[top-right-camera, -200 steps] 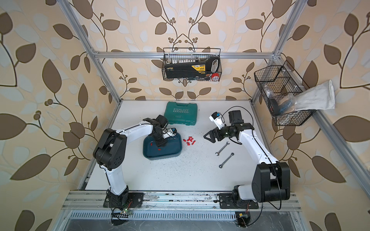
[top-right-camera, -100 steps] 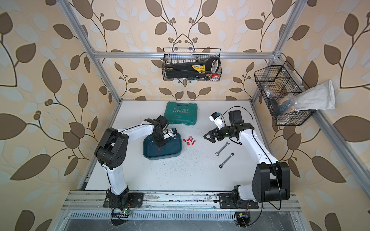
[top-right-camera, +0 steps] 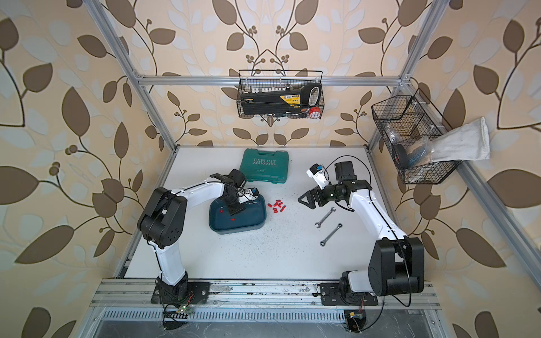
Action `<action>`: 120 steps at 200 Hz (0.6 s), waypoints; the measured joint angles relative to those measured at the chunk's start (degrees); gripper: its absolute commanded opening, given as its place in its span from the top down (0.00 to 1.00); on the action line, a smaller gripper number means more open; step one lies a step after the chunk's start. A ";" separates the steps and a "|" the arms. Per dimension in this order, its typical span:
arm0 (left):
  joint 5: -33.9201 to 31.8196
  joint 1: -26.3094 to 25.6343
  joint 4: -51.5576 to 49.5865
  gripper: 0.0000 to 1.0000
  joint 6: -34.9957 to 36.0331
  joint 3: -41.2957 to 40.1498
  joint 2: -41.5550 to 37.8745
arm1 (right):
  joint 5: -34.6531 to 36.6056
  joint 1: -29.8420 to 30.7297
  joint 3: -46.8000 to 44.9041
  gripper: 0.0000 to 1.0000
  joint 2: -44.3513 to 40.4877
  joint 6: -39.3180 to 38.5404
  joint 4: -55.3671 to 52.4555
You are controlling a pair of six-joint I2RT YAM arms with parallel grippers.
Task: Take the screw protection sleeves out of the storage box
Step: Pick up the screw protection sleeve from the storage box, then place the screw protection sleeve at the center of the board.
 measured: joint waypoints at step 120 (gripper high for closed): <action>18.18 -4.31 -9.79 1.00 -2.95 20.02 -2.67 | -0.90 -2.86 -0.04 0.03 -1.22 0.26 0.07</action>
